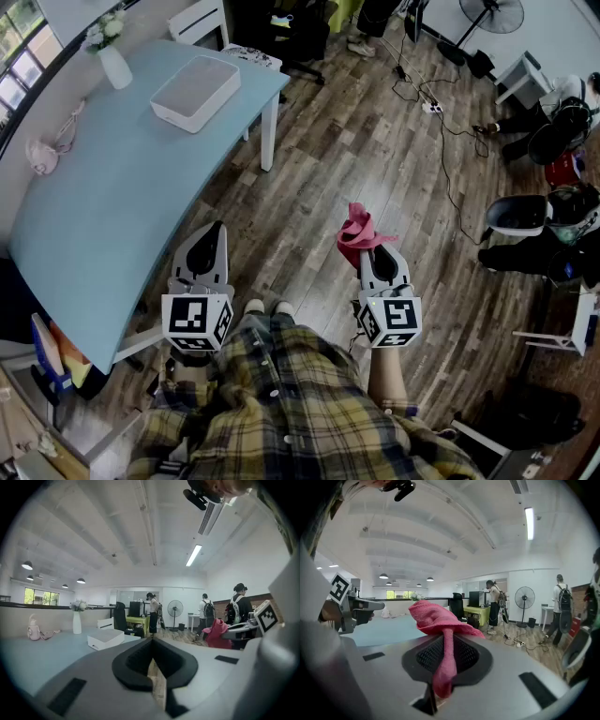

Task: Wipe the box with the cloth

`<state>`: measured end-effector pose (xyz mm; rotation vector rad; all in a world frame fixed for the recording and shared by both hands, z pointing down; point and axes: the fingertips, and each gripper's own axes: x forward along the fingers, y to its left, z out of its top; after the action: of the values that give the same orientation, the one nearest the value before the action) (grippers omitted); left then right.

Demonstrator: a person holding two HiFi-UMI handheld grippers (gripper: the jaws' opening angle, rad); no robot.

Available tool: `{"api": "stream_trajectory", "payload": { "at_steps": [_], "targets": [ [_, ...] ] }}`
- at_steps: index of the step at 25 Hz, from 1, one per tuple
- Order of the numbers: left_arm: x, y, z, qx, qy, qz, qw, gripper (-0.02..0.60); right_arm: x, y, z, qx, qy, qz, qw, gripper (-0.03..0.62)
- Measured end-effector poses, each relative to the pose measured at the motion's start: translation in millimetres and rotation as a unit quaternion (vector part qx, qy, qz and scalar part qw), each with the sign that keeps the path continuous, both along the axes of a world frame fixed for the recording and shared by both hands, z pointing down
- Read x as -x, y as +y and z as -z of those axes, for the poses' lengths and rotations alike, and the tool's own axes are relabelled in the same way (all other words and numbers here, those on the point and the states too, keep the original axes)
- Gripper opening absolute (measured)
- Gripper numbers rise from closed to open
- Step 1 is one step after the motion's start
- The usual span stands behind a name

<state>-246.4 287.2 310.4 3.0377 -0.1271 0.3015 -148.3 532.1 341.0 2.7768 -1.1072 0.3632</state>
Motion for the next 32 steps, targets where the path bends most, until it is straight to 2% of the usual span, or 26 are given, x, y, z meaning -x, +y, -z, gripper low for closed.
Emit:
{"api": "stream_trajectory", "payload": {
  "at_steps": [11,13,21,26,32],
  "targets": [
    [-2.0,40.7,-1.1,0.004,-0.012,-0.002,0.9999,-0.009,-3.1,34.0,-1.1,-0.016,-0.002,0.003,1.0,0.042],
    [-1.6,44.8,-4.5,0.006,-0.02,-0.004,0.9998,0.073,-2.9,37.7,-3.6,-0.022,-0.007,0.002,1.0,0.041],
    [-13.8,26.8,-13.0,0.014,-0.028,0.007,0.9995,0.163,-20.4,26.3,-12.4,-0.023,-0.016,0.009,1.0,0.042],
    [-43.1,-2.7,-17.9,0.021,-0.027,0.016,0.9993,0.184,-49.5,-3.5,-12.3,-0.021,-0.012,0.018,1.0,0.043],
    [-101.3,-52.1,-18.3,0.023,-0.021,0.019,0.9993,0.187,-105.5,-55.3,-17.0,-0.02,-0.009,0.024,0.999,0.043]
  ]
}}
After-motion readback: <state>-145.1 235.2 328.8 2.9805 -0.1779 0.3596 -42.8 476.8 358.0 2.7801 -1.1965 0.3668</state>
